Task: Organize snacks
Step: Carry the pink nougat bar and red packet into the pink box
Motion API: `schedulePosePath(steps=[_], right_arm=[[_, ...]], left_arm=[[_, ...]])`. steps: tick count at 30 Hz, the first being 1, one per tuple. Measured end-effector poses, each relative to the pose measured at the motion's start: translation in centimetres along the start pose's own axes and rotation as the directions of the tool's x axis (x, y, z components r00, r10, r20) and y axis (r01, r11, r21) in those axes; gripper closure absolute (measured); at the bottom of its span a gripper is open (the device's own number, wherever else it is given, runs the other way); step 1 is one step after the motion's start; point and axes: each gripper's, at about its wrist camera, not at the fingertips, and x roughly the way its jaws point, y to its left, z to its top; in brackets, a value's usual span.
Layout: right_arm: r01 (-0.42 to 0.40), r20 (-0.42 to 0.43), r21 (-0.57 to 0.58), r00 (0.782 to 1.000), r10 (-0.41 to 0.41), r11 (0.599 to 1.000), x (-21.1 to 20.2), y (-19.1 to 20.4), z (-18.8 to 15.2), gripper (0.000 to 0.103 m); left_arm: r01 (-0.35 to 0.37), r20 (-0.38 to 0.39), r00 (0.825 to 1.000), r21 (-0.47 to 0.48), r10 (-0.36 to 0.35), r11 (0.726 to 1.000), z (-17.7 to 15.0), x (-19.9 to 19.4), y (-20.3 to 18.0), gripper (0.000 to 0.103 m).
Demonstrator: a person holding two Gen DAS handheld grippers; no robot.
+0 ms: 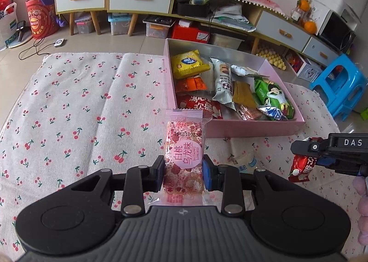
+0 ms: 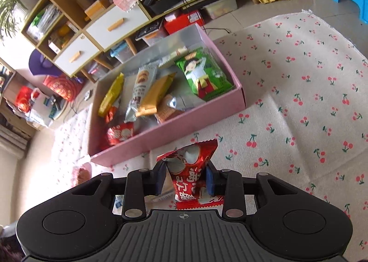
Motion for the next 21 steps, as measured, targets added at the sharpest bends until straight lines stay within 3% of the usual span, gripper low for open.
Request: schedulePosePath(steps=[12,21], right_arm=[[-0.106,0.133,0.035,0.986,0.101,0.994,-0.3,1.0,5.4,0.069],[-0.2,0.155,0.039,0.969,0.192,0.979,2.5,0.0,6.6,0.069]], left_arm=[[0.039,0.097,0.994,0.02,-0.041,0.999,4.3,2.2,-3.8,0.073],[0.058,0.144,0.988,0.036,-0.063,0.998,4.8,5.3,-5.1,0.073]])
